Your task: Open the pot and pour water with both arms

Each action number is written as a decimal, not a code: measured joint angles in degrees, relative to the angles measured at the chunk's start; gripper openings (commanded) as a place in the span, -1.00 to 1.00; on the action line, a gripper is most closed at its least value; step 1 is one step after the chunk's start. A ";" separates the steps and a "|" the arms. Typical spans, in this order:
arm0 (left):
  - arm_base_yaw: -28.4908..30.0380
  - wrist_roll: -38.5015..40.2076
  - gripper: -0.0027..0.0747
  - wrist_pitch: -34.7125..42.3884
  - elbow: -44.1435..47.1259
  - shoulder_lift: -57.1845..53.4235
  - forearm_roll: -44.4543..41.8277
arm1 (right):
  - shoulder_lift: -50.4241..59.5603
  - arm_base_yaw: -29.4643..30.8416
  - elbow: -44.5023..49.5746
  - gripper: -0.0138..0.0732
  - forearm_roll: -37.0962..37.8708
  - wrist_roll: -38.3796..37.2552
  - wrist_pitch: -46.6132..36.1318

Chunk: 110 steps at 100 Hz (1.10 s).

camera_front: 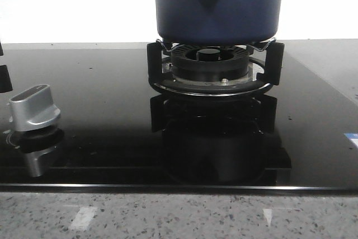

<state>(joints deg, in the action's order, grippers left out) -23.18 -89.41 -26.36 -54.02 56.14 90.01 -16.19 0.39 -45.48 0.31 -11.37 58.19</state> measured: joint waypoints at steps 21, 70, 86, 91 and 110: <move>0.00 0.11 -0.64 10.07 16.48 -15.12 0.00 | 5.79 -0.55 4.02 -0.84 0.09 2.99 -3.97; 0.21 0.11 -0.98 15.86 27.91 -29.02 1.35 | 13.67 -0.55 4.47 -0.84 -5.52 10.38 -7.29; 0.21 0.11 -0.98 15.99 27.91 -29.02 1.57 | 14.46 -0.55 4.47 -0.84 -5.64 10.92 -7.18; 0.21 0.11 -0.98 15.88 27.91 -29.02 1.57 | 14.46 -0.55 4.47 -0.84 -5.64 11.01 -6.63; 0.21 0.11 -0.98 13.84 27.91 -29.02 1.57 | 14.46 -0.55 4.47 -0.84 -5.64 11.37 -5.60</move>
<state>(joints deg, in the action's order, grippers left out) -22.97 -89.30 -12.52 -26.11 27.12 91.57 -1.73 -0.16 -41.01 -5.33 0.00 52.59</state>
